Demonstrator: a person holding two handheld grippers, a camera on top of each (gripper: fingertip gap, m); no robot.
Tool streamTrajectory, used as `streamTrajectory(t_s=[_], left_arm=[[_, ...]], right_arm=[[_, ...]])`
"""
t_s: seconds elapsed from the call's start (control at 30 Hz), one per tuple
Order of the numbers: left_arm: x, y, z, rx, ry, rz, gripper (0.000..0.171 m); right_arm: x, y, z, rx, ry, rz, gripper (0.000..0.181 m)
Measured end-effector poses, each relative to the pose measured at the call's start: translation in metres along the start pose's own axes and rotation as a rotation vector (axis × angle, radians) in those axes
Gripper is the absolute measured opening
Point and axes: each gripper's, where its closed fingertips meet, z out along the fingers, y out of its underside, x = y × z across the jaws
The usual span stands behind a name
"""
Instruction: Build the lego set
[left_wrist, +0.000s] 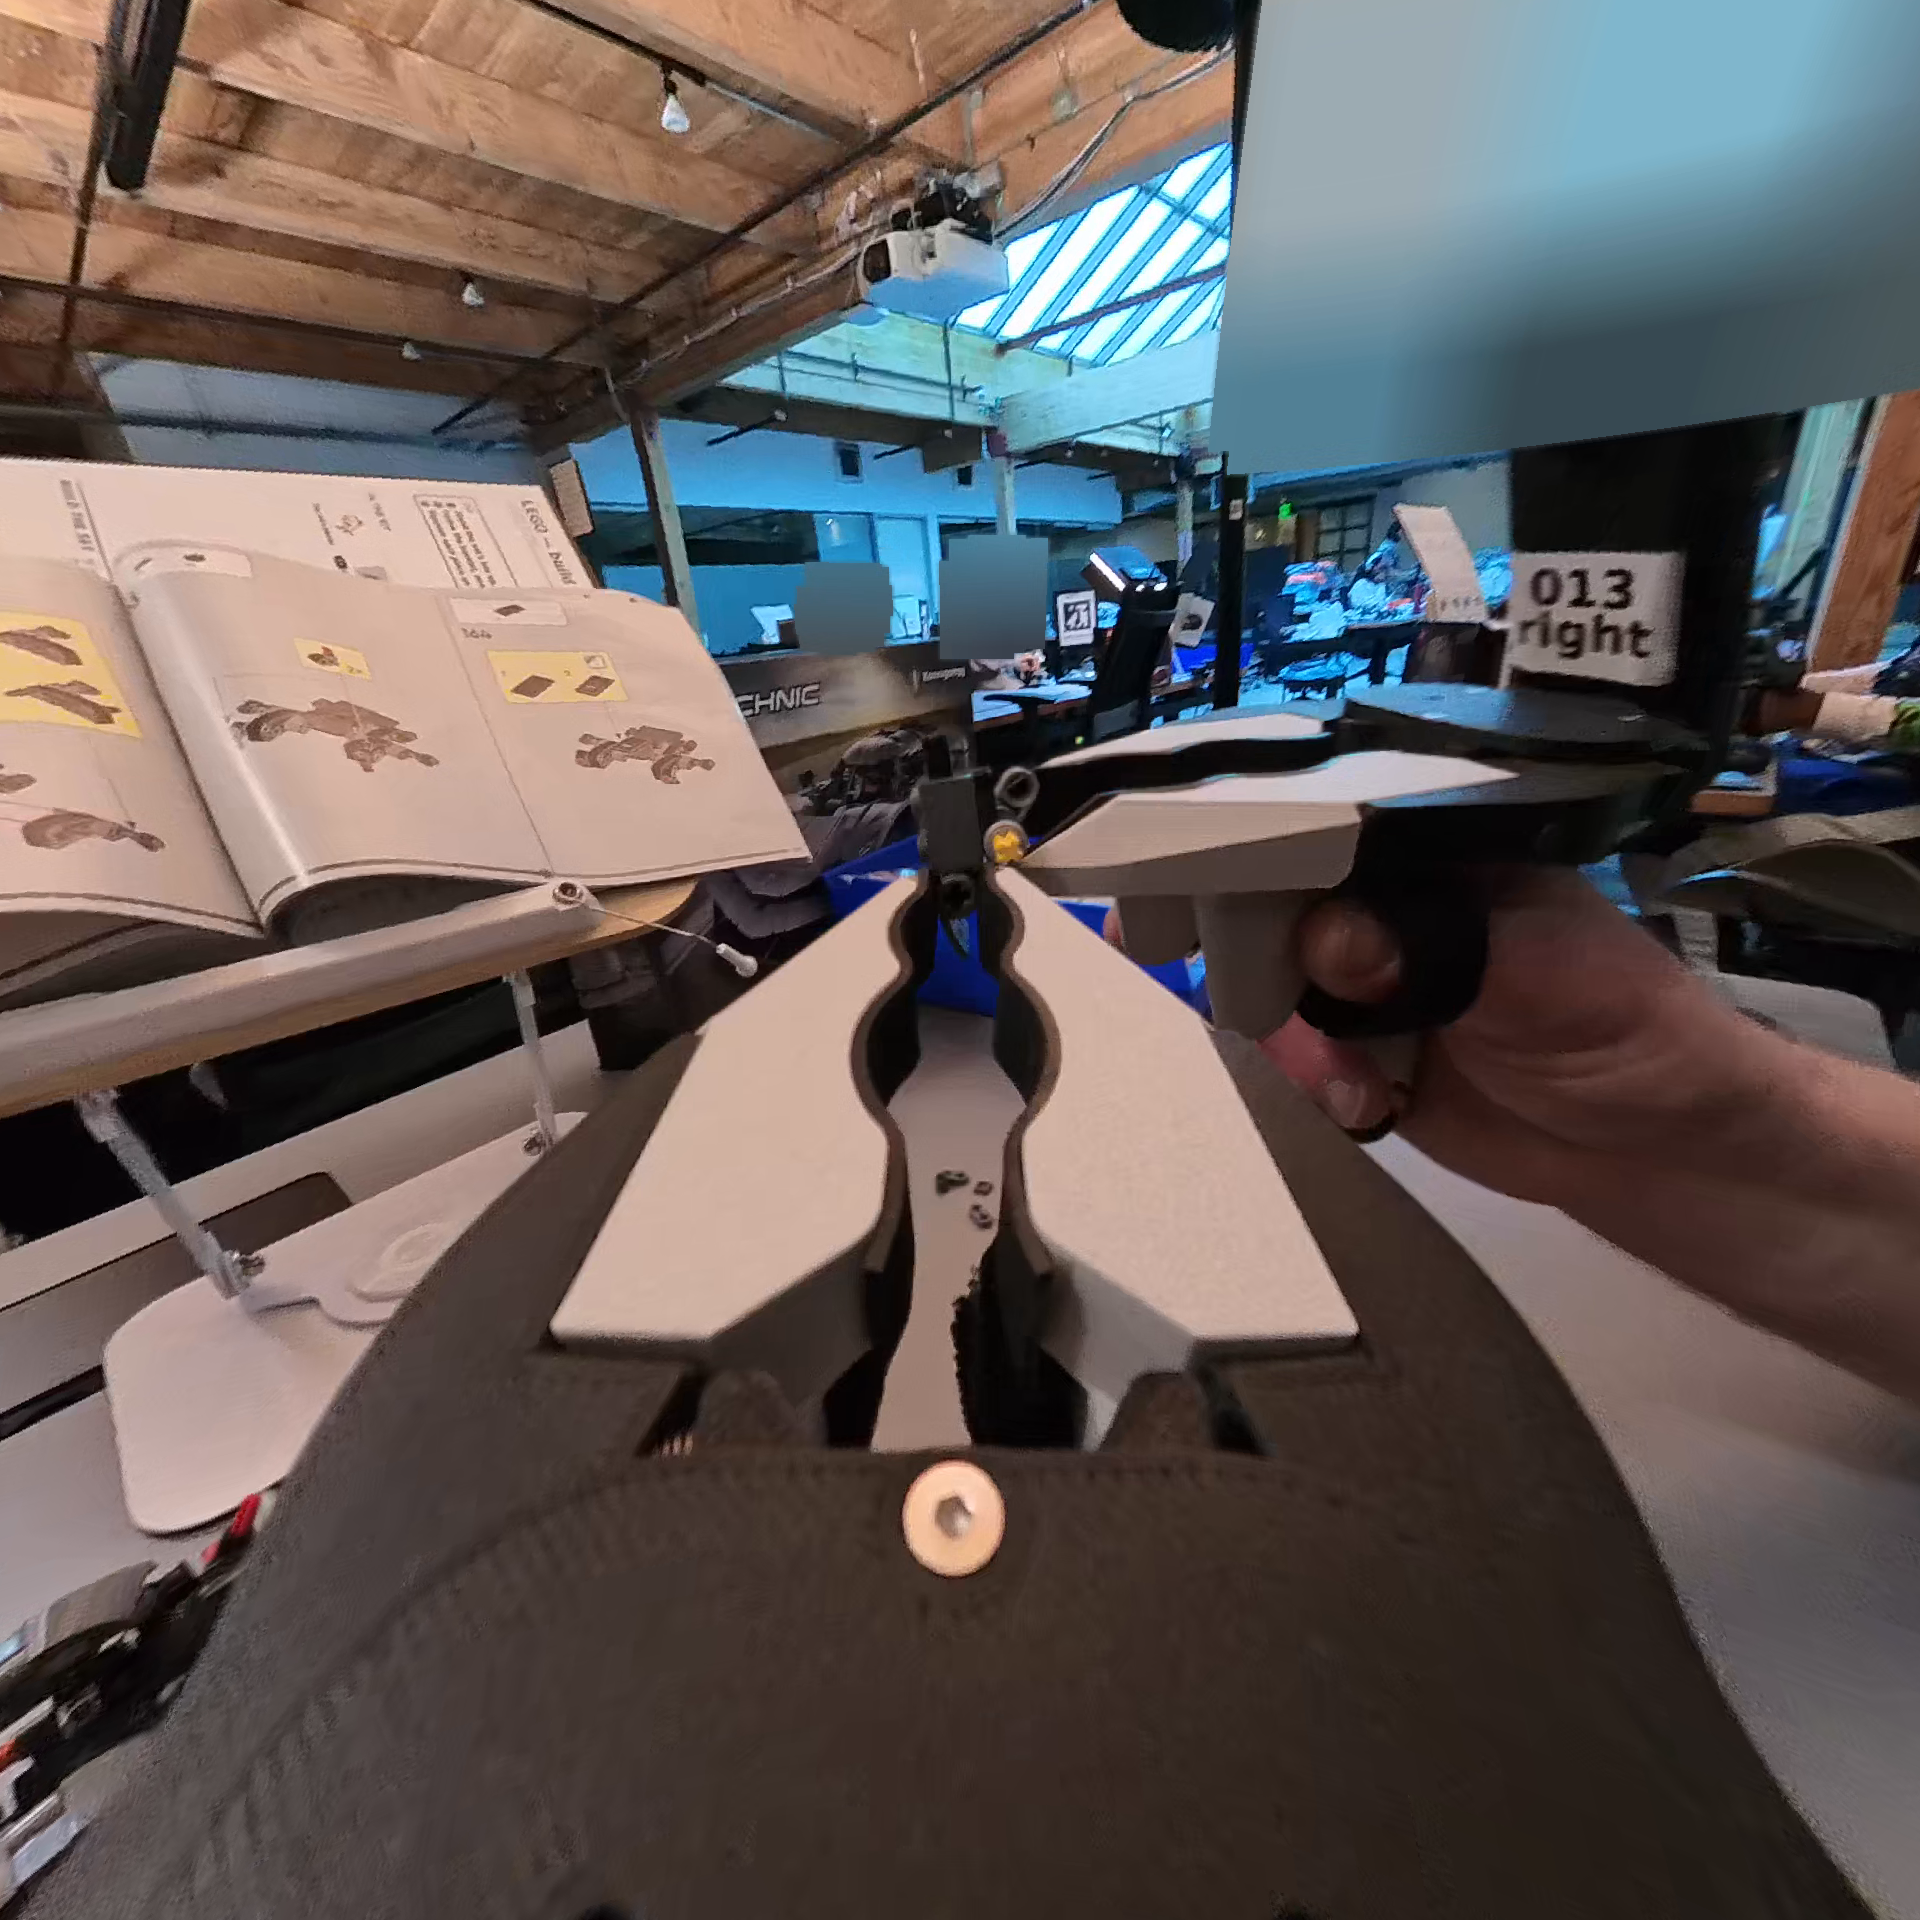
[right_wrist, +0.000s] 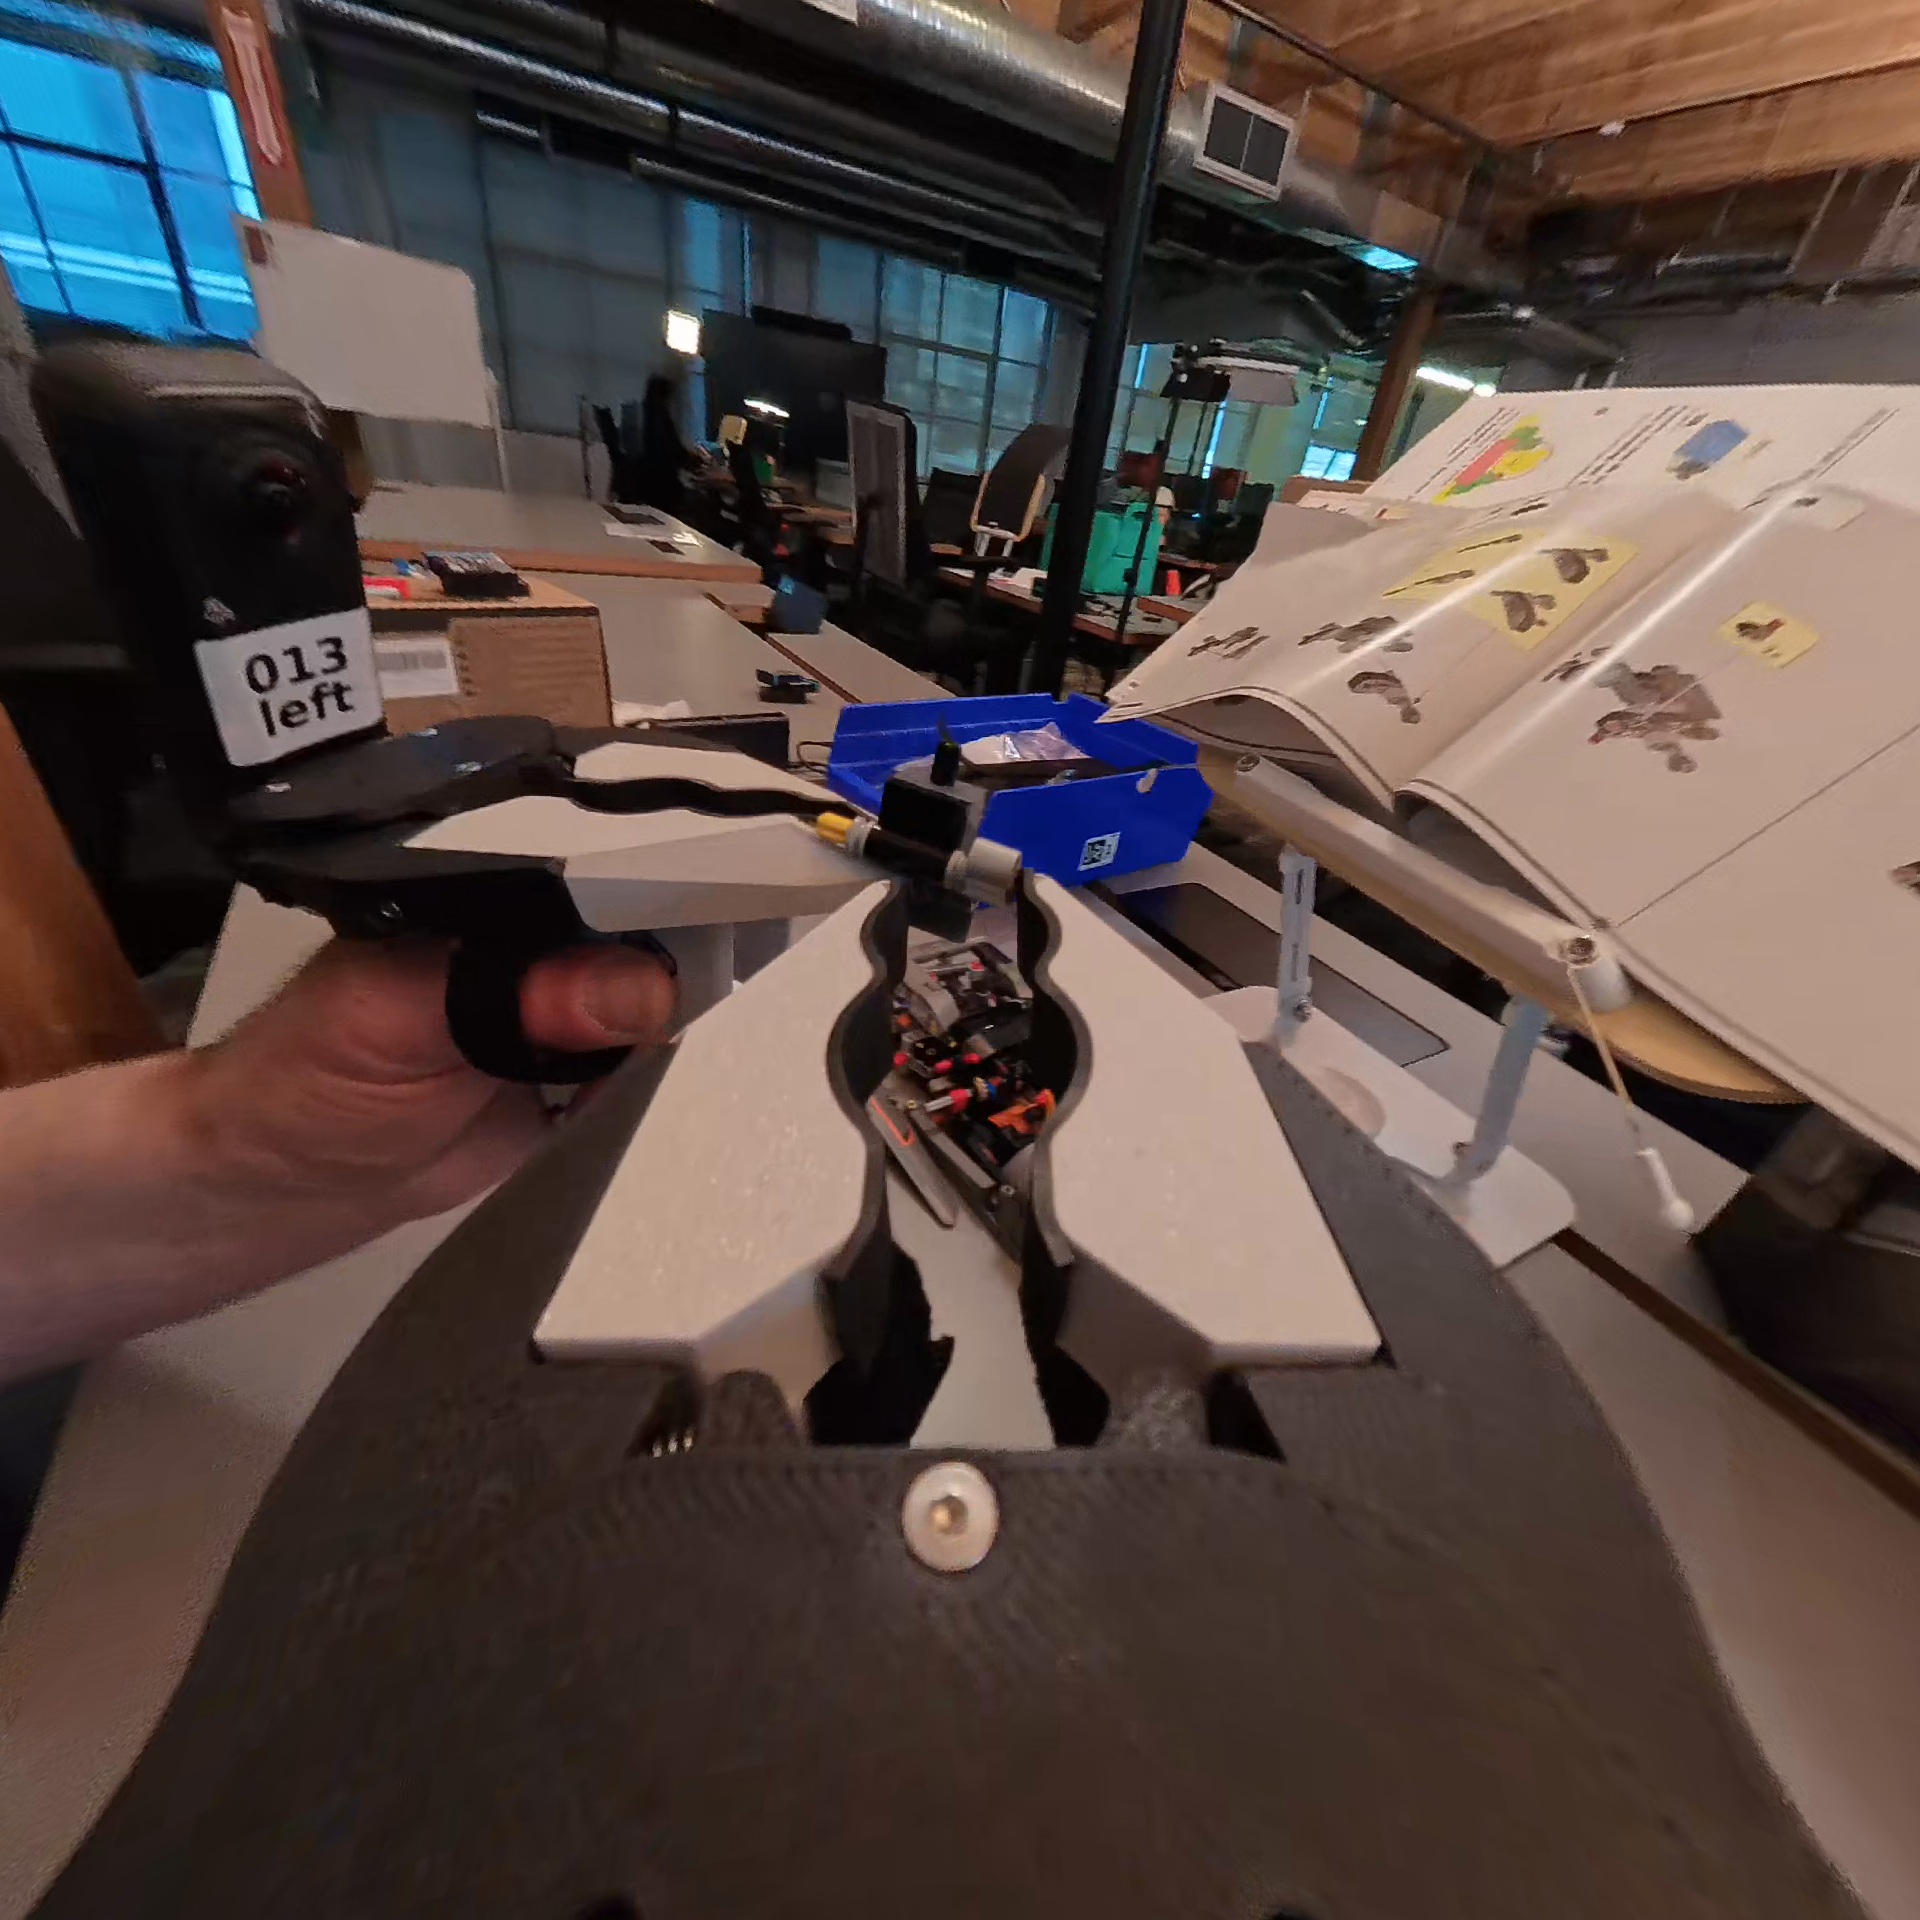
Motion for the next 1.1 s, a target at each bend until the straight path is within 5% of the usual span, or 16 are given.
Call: streamTrajectory(t_s=[0.57, 0.8, 0.97, 1.1], left_arm=[[0.0, 0.002, -0.001, -0.089, -0.118, 0.207, 0.005], [-0.005, 0.004, -0.004, -0.157, -0.137, 0.266, 0.005], [-0.013, 0.04, -0.025, -0.439, -0.036, 0.273, 0.005], [0.004, 0.094, -0.048, -0.696, 0.122, 0.2, 0.006]], right_arm=[[0.005, 0.002, 0.002, -0.07, 0.14, -0.122, 0.007], [0.007, 0.012, 0.005, -0.098, 0.078, -0.036, 0.015], [0.036, 0.054, -0.038, -0.289, 0.076, -0.07, 0.015], [0.037, 0.105, -0.07, -0.504, 0.005, -0.026, 0.013]])
